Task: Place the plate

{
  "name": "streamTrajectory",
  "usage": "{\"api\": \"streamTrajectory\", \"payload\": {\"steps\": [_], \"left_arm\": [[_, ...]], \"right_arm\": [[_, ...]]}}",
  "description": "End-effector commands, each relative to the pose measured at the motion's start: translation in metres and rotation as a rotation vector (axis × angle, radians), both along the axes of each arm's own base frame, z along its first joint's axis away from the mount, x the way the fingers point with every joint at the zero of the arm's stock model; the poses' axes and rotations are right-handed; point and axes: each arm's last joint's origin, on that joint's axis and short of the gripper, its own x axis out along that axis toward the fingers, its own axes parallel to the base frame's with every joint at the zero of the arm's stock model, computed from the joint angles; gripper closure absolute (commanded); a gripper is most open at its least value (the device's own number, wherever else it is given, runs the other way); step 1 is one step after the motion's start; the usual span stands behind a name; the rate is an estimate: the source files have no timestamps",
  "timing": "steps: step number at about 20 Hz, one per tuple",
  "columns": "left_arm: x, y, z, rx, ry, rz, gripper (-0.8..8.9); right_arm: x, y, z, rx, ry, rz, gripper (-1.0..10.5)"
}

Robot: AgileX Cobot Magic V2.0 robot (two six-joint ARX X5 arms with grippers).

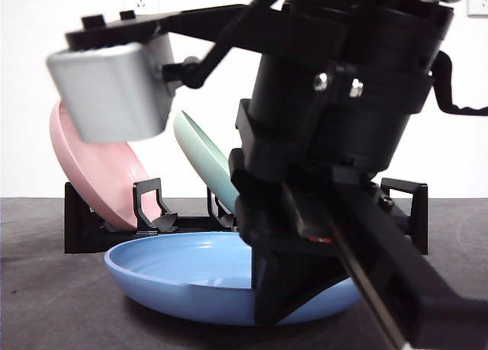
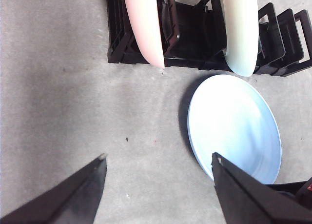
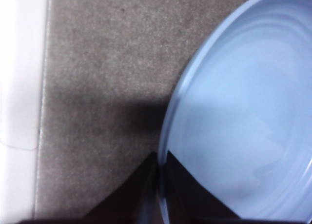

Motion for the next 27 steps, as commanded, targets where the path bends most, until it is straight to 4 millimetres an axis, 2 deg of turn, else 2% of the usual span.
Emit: {"api": "streamTrajectory", "payload": {"steps": [1, 3, 6, 8, 11, 15, 19, 21, 24, 27], "left_arm": [[0.001, 0.0, 0.007, -0.008, -0.022, -0.003, 4.69], [0.001, 0.0, 0.007, -0.008, -0.022, -0.003, 4.69], [0.001, 0.0, 0.007, -0.008, -0.022, -0.003, 4.69], [0.001, 0.0, 0.007, -0.001, -0.032, -0.012, 4.69], [0.001, 0.0, 0.007, 0.002, -0.033, -0.015, 4.69], [0.001, 0.0, 0.007, -0.003, -0.031, -0.01, 4.7], [0.007, -0.001, 0.008, -0.047, -0.028, 0.037, 4.7], [0.013, -0.001, 0.01, -0.054, -0.024, 0.046, 4.7], [0.031, -0.002, 0.016, -0.042, 0.015, 0.054, 4.71], [0.061, -0.004, 0.028, 0.017, 0.037, 0.072, 4.75]], "right_arm": [[-0.003, 0.005, 0.0, 0.004, 0.002, 0.016, 8.2], [-0.003, 0.005, 0.0, 0.015, 0.011, -0.011, 7.4], [-0.008, 0.007, 0.01, 0.046, 0.094, -0.077, 7.1], [-0.011, 0.011, 0.03, 0.14, 0.222, -0.112, 7.1], [-0.008, 0.004, 0.064, 0.344, 0.252, -0.178, 7.2], [0.018, -0.033, 0.099, 0.516, 0.222, -0.367, 7.3], [0.049, -0.082, 0.125, 0.656, 0.145, -0.591, 7.3], [0.058, -0.107, 0.134, 0.691, 0.1, -0.691, 7.3], [0.064, -0.138, 0.139, 0.696, 0.054, -0.827, 7.3], [0.066, -0.158, 0.141, 0.684, 0.029, -0.909, 7.3]]}}
